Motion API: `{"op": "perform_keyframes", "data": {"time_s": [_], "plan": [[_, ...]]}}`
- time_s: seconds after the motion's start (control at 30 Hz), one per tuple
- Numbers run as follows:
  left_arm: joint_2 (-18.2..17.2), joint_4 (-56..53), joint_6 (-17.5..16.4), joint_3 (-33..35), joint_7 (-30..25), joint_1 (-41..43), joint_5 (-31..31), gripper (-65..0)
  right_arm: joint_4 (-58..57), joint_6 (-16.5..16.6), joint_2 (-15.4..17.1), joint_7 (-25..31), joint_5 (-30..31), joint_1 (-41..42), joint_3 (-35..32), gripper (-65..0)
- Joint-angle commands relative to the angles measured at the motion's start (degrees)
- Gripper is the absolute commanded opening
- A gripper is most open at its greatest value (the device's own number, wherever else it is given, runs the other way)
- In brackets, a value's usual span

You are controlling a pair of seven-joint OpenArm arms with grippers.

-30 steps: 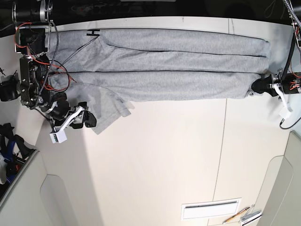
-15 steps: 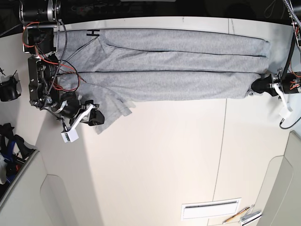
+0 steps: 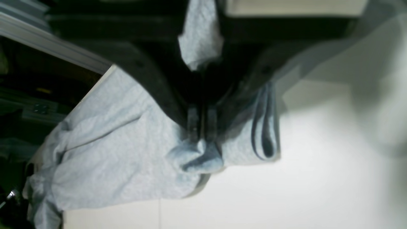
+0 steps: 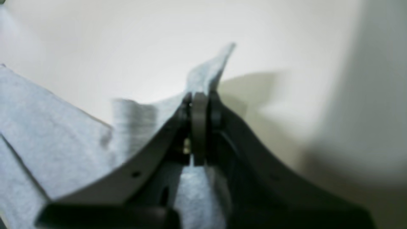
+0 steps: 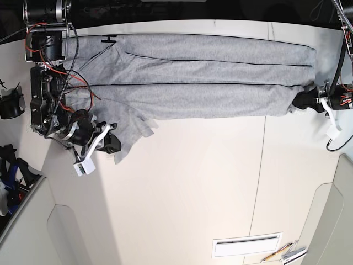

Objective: Fold the T-shirt properly
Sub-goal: 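Adjust the right gripper's grip on the folded sleeve and tuck it in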

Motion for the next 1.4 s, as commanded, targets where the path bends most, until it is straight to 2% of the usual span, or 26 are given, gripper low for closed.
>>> {"op": "perform_keyframes", "data": {"time_s": [0.0, 0.17, 0.4, 0.9, 1.37], "plan": [[-1.5, 0.8, -0.3, -0.4, -0.1, -0.9, -1.7, -65.0, 2.7, 0.1, 0.5, -0.1, 1.0, 1.2, 1.0, -65.0], [-1.6, 1.9, -0.3, -0.4, 1.1, -0.9, -1.9, -65.0, 12.5, 0.1, 1.1, -3.0, 2.1, -2.9, 5.8, -65.0], [-2.0, 5.4, -0.3, -0.4, 2.4, -0.5, -1.9, -65.0, 21.3, 0.1, 5.1, -3.0, 10.6, -12.1, 10.8, -65.0], [-4.5, 12.9, -0.3, -0.4, 2.4, 7.0, -1.9, -65.0, 34.7, 0.2, 5.2, -4.5, 14.6, -27.4, 18.6, -65.0], [-4.5, 12.9, -0.3, -0.4, 2.4, 7.7, -1.4, -65.0, 35.8, 0.4, 5.2, -4.4, 16.7, -38.7, 20.6, -65.0]]}}
